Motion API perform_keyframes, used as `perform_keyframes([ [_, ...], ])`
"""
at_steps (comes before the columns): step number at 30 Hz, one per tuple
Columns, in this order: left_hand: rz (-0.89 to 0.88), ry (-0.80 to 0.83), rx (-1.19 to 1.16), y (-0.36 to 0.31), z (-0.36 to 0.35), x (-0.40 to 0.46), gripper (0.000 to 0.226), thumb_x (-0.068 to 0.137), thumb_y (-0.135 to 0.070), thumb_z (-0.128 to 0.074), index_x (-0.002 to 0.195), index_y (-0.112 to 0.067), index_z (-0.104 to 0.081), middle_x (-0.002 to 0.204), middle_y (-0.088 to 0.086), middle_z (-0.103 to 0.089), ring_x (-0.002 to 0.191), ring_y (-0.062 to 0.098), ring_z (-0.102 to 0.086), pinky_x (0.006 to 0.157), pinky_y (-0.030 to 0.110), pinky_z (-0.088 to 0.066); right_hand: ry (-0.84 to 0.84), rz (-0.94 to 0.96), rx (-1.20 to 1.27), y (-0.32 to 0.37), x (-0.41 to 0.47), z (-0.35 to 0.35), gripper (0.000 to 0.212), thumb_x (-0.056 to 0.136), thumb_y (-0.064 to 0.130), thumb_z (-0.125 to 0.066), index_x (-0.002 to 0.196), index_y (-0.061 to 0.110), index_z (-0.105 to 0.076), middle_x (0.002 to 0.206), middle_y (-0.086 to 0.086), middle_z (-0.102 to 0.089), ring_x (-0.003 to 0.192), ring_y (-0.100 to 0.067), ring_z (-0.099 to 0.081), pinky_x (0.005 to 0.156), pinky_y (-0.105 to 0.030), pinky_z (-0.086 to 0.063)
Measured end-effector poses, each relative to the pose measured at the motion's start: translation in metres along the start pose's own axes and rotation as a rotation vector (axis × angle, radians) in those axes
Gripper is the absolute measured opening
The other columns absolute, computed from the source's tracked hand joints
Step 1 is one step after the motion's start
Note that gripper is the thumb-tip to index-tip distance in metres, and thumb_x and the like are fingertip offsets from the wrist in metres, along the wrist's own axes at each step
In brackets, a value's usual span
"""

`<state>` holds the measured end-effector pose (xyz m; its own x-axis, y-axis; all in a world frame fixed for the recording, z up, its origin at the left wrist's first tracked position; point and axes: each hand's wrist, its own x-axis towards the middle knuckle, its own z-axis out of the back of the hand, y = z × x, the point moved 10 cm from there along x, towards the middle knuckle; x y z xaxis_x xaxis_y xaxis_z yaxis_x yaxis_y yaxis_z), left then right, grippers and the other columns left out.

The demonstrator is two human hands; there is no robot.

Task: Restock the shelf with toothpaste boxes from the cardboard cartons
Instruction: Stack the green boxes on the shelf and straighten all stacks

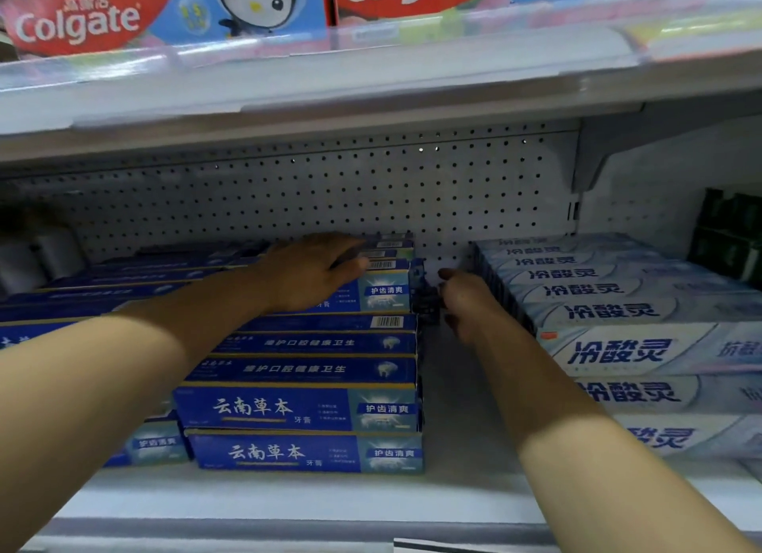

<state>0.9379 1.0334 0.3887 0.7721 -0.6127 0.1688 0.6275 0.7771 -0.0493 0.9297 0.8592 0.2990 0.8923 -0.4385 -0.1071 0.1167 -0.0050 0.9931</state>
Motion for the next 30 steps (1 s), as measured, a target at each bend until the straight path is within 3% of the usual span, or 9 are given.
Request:
perform_keyframes([
  [1, 0.009, 0.000, -0.022, 0.000, 0.003, 0.002, 0.071, 0.085, -0.061, -0.014, 0.148, -0.029, -0.023, 0.154, -0.002, -0.026, 0.139, 0.018, -0.026, 0.114, 0.044, -0.022, -0.002, -0.009, -0.004, -0.002, 0.004, -0.003, 0.037, 0.099, -0.003, -0.029, 0.133, -0.005, -0.043, 0.135, -0.025, -0.047, 0.108, -0.035, -0.054, 0.090, -0.039, -0.045],
  [3, 0.036, 0.018, -0.054, 0.000, 0.003, 0.005, 0.068, 0.087, -0.059, -0.012, 0.145, -0.028, -0.030, 0.152, -0.002, -0.031, 0.136, 0.018, -0.031, 0.113, 0.042, -0.023, 0.006, -0.030, 0.008, -0.007, 0.005, -0.011, 0.035, 0.101, 0.002, -0.029, 0.128, -0.005, -0.049, 0.130, -0.025, -0.052, 0.104, -0.032, -0.054, 0.091, -0.038, -0.044],
  [6, 0.047, 0.078, -0.086, -0.004, -0.005, 0.008, 0.055, 0.098, -0.048, -0.015, 0.143, -0.024, -0.034, 0.151, 0.000, -0.032, 0.135, 0.017, -0.032, 0.108, 0.026, -0.020, 0.065, 0.000, -0.001, -0.011, 0.009, -0.022, 0.036, 0.101, 0.004, -0.030, 0.128, 0.001, -0.053, 0.127, -0.022, -0.056, 0.107, -0.033, -0.057, 0.095, -0.043, -0.048],
  [10, 0.049, 0.112, -0.128, -0.005, -0.010, 0.008, 0.055, 0.098, -0.046, -0.014, 0.147, -0.024, -0.026, 0.155, -0.002, -0.024, 0.139, 0.014, -0.024, 0.103, 0.019, -0.016, 0.088, 0.021, 0.018, -0.013, 0.010, -0.024, 0.038, 0.100, 0.002, -0.033, 0.133, 0.005, -0.051, 0.129, -0.018, -0.055, 0.112, -0.034, -0.057, 0.088, -0.035, -0.049],
  [12, 0.056, 0.102, -0.146, -0.002, -0.007, 0.010, 0.055, 0.098, -0.047, -0.014, 0.147, -0.026, -0.025, 0.155, -0.003, -0.023, 0.139, 0.014, -0.025, 0.105, 0.022, -0.017, 0.061, 0.043, 0.002, -0.008, 0.010, -0.021, 0.039, 0.099, -0.002, -0.030, 0.134, 0.002, -0.048, 0.134, -0.020, -0.051, 0.117, -0.035, -0.053, 0.095, -0.037, -0.046],
  [17, 0.065, 0.109, -0.151, -0.002, -0.001, 0.015, 0.050, 0.100, -0.041, -0.015, 0.139, -0.020, -0.038, 0.145, 0.002, -0.041, 0.126, 0.017, -0.040, 0.089, 0.017, -0.025, -0.049, 0.093, 0.096, 0.003, 0.017, -0.004, 0.049, 0.098, -0.008, -0.024, 0.145, 0.005, -0.032, 0.146, -0.017, -0.037, 0.129, -0.035, -0.041, 0.100, -0.038, -0.039],
  [23, 0.095, 0.141, -0.132, 0.005, -0.003, 0.018, 0.049, 0.100, -0.041, -0.015, 0.144, -0.026, -0.030, 0.149, -0.003, -0.035, 0.130, 0.015, -0.036, 0.090, 0.015, -0.023, -0.013, 0.076, 0.081, 0.002, 0.028, -0.017, 0.044, 0.098, -0.007, -0.026, 0.135, 0.002, -0.047, 0.137, -0.019, -0.048, 0.120, -0.034, -0.050, 0.070, -0.015, -0.047],
  [26, 0.121, 0.154, -0.166, 0.008, -0.004, 0.018, 0.049, 0.100, -0.042, -0.015, 0.143, -0.026, -0.033, 0.147, -0.002, -0.037, 0.128, 0.015, -0.039, 0.091, 0.016, -0.025, 0.011, 0.052, 0.112, -0.003, 0.030, -0.022, 0.043, 0.099, -0.004, -0.025, 0.130, 0.004, -0.053, 0.135, -0.018, -0.050, 0.118, -0.033, -0.052, 0.092, -0.033, -0.045],
  [30, 0.120, 0.144, -0.159, 0.014, -0.007, 0.023, 0.050, 0.099, -0.046, -0.016, 0.143, -0.029, -0.032, 0.149, -0.003, -0.036, 0.129, 0.016, -0.038, 0.098, 0.022, -0.026, -0.036, -0.049, 0.357, -0.005, 0.023, -0.013, 0.038, 0.100, 0.003, -0.028, 0.134, -0.005, -0.044, 0.139, -0.023, -0.045, 0.100, -0.031, -0.056, 0.077, -0.031, -0.047],
])
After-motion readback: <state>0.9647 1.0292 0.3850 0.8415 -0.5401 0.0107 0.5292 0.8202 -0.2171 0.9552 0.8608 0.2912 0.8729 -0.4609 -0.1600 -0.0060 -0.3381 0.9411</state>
